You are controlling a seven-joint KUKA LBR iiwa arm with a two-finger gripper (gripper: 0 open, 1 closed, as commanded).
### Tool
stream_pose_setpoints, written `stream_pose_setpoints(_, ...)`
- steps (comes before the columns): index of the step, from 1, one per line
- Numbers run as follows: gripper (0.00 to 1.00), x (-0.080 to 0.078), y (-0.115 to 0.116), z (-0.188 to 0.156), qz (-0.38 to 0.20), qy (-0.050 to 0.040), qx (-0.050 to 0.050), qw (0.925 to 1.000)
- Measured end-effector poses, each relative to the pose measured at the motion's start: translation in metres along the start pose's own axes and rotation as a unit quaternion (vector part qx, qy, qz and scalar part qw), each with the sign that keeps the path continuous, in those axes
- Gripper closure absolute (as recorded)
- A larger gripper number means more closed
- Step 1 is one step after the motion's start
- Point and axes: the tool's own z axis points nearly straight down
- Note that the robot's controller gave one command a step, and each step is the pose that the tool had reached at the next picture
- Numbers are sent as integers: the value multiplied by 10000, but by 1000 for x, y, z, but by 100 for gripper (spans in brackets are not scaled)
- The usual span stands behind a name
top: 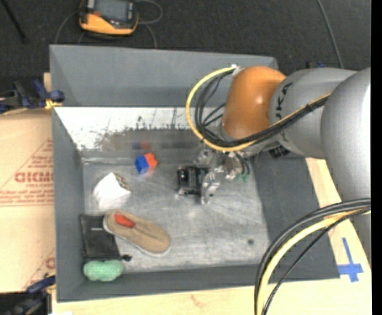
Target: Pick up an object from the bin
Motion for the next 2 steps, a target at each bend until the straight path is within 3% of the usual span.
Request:
stream_pose_setpoints(1, 100, -12, 17, -120, -71, 21, 3, 10000)
stream_pose_setpoints(2, 100, -12, 17, -120, -72, 24, 4, 10000)
